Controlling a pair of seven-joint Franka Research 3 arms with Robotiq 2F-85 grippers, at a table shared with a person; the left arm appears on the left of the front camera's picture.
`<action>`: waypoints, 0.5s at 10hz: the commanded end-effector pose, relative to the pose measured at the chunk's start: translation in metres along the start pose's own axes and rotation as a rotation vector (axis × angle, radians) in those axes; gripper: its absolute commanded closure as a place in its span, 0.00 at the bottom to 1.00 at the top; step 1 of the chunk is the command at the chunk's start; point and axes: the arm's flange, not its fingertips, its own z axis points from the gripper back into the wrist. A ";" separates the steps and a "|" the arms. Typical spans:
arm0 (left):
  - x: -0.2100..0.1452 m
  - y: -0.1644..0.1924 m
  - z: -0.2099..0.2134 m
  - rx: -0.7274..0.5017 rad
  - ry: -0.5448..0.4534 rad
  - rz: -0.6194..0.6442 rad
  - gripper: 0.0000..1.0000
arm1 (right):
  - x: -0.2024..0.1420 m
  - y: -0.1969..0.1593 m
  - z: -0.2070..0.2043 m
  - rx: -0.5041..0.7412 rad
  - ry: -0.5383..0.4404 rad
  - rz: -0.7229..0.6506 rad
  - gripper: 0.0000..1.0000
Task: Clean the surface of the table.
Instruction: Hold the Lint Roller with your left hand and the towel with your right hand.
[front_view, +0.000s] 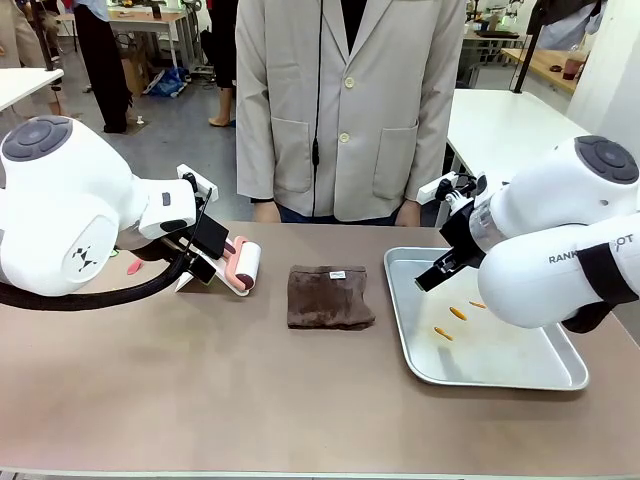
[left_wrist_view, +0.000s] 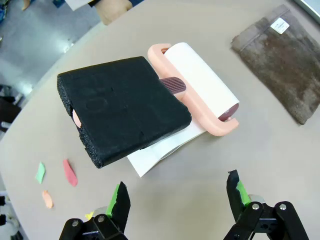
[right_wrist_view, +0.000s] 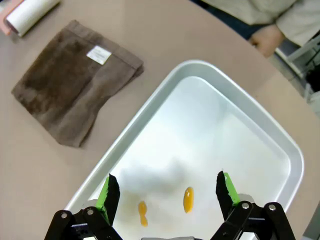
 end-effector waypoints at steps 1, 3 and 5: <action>0.000 0.000 0.000 0.000 0.000 0.000 0.00 | 0.000 0.000 0.000 0.000 0.000 0.000 0.00; -0.002 0.002 0.013 -0.041 -0.019 -0.015 0.00 | -0.002 0.003 0.009 0.040 0.014 0.008 0.00; -0.010 0.014 0.047 -0.050 -0.004 -0.005 0.00 | -0.006 -0.002 0.042 0.062 0.064 -0.020 0.00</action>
